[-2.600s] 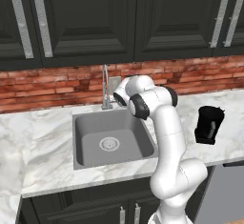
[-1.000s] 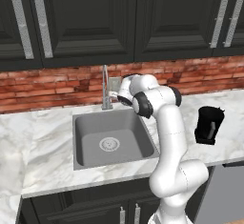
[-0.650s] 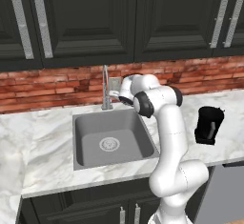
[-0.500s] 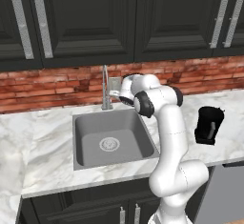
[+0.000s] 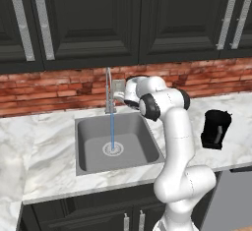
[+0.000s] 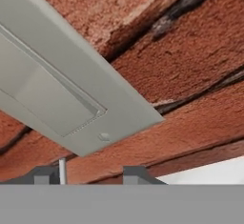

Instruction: Turn on the sink faucet and place the jug under the water for a few seconds to fill it up.

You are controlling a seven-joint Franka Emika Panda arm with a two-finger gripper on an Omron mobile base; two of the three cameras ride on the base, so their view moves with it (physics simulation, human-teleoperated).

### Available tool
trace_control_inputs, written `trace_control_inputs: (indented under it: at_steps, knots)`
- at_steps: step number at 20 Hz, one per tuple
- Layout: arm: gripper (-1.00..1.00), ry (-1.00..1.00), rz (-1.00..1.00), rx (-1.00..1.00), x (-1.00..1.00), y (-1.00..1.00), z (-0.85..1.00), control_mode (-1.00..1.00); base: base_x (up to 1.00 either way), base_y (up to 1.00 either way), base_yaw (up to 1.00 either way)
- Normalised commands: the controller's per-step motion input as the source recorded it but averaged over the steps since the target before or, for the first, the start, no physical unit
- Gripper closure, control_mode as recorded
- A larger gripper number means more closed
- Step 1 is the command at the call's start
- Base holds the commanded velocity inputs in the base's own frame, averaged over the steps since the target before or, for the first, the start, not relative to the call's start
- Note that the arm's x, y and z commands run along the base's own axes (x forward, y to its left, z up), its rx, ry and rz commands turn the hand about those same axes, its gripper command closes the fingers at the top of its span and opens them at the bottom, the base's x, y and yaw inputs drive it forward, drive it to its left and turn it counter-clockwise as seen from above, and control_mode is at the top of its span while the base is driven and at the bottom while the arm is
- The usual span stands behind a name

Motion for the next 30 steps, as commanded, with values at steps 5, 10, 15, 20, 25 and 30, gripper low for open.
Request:
trace_control_inputs:
  at_steps: [5,10,15,20,25,30]
  knots:
    - [-1.00,0.15,-0.07,0.04,0.00,-0.28,-0.52,-1.00,0.00,0.00,0.00]
    - [-1.00,0.06,-0.01,0.00,-0.05,-0.05,-0.29,-1.00,0.00,0.00,0.00]
    - [-1.00,-0.04,-0.09,0.00,-0.58,-0.26,0.12,-1.00,0.00,0.00,0.00]
    - [-1.00,0.00,-0.07,0.00,-0.79,-0.44,0.28,-1.00,0.00,0.00,0.00]
    - [-1.00,0.00,-0.07,0.00,-0.98,-0.41,0.31,-1.00,0.00,0.00,0.00]
    - [-1.00,0.00,-0.12,0.00,-1.00,-0.41,0.54,-1.00,0.00,0.00,0.00]
